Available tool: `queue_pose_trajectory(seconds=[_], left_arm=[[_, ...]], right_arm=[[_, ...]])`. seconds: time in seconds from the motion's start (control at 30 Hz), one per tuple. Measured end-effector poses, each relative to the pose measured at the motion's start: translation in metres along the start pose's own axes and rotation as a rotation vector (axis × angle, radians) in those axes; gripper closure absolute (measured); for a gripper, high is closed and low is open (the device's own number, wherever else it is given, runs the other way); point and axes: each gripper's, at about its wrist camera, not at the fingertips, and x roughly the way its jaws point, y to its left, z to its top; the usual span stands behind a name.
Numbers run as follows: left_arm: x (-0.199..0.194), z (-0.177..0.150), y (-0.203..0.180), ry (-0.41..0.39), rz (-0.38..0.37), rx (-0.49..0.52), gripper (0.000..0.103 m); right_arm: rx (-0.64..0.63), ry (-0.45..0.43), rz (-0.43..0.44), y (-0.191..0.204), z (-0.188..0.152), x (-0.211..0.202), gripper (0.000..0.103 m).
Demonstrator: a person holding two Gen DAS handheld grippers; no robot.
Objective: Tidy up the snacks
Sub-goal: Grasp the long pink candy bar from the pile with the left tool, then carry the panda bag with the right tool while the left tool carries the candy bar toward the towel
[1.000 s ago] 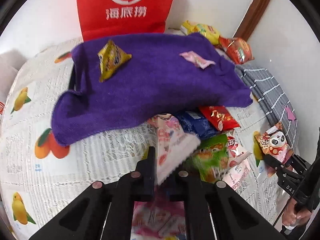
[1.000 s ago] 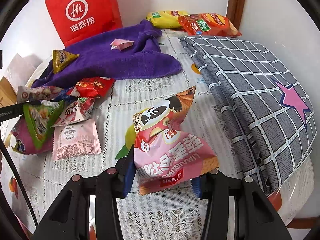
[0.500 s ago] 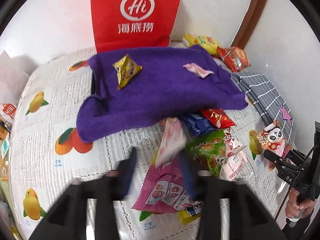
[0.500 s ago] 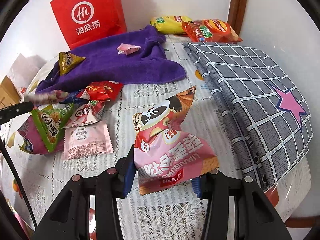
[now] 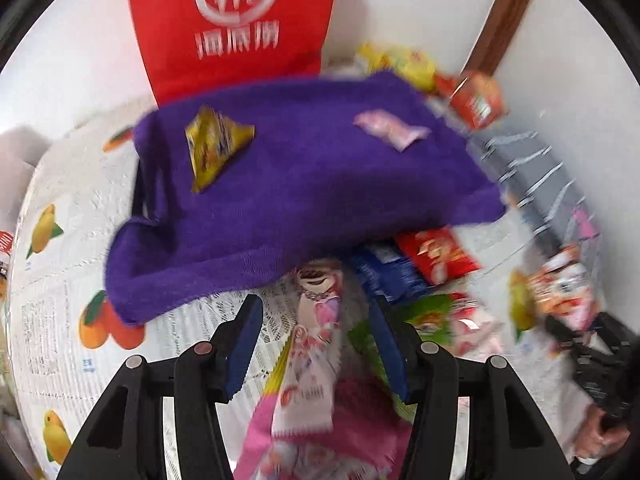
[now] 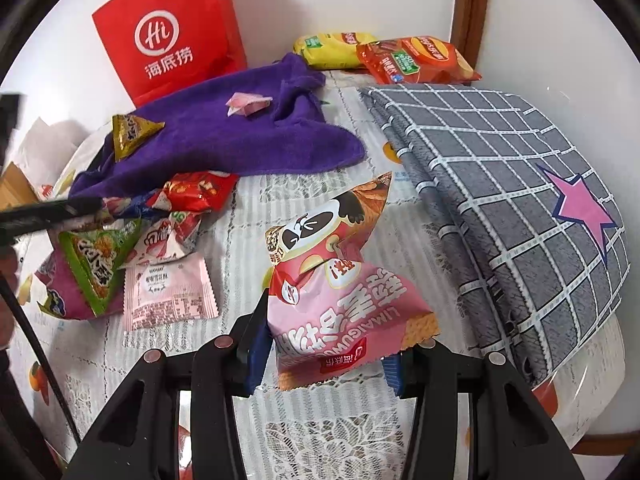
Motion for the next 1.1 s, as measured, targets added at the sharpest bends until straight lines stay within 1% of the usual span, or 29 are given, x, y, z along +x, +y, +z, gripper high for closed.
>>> queue_pose_trajectory(seconds=[0.07,0.1,0.17,0.3,0.4,0.57,0.7,0.9,0.97,1.1], left_arm=[[0.013,0.002,0.000,0.020,-0.001,-0.006,0.065],[0.017,0.002,0.001,0.028,-0.007,-0.010,0.079],[0.019,0.002,0.004,0.015,-0.041,-0.033,0.084],[0.011,-0.004,0.013,-0.013,-0.077,-0.071,0.085],[0.002,-0.009,0.021,-0.028,-0.087,-0.093,0.085],[-0.027,-0.017,0.030,-0.083,-0.102,-0.113,0.085],[-0.050,-0.016,0.035,-0.140,-0.102,-0.123,0.085],[-0.082,-0.003,0.045,-0.232,-0.087,-0.147,0.085],[-0.089,0.004,0.047,-0.271,-0.063,-0.160,0.085],[-0.092,0.014,0.054,-0.317,-0.024,-0.183,0.085]], right_arm=[[0.007,-0.015,0.009,-0.003,0.003,-0.004,0.057],[0.009,-0.019,0.013,-0.004,0.005,-0.006,0.057],[0.009,-0.027,0.018,-0.004,0.008,-0.008,0.057],[-0.007,-0.046,0.019,0.002,0.015,-0.013,0.057],[-0.020,-0.055,0.034,0.010,0.020,-0.015,0.057],[-0.055,-0.075,0.049,0.030,0.032,-0.020,0.057],[-0.075,-0.093,0.060,0.047,0.047,-0.028,0.057],[-0.071,-0.122,0.097,0.064,0.083,-0.040,0.057],[-0.069,-0.134,0.104,0.069,0.096,-0.041,0.057],[-0.070,-0.149,0.111,0.077,0.117,-0.039,0.057]])
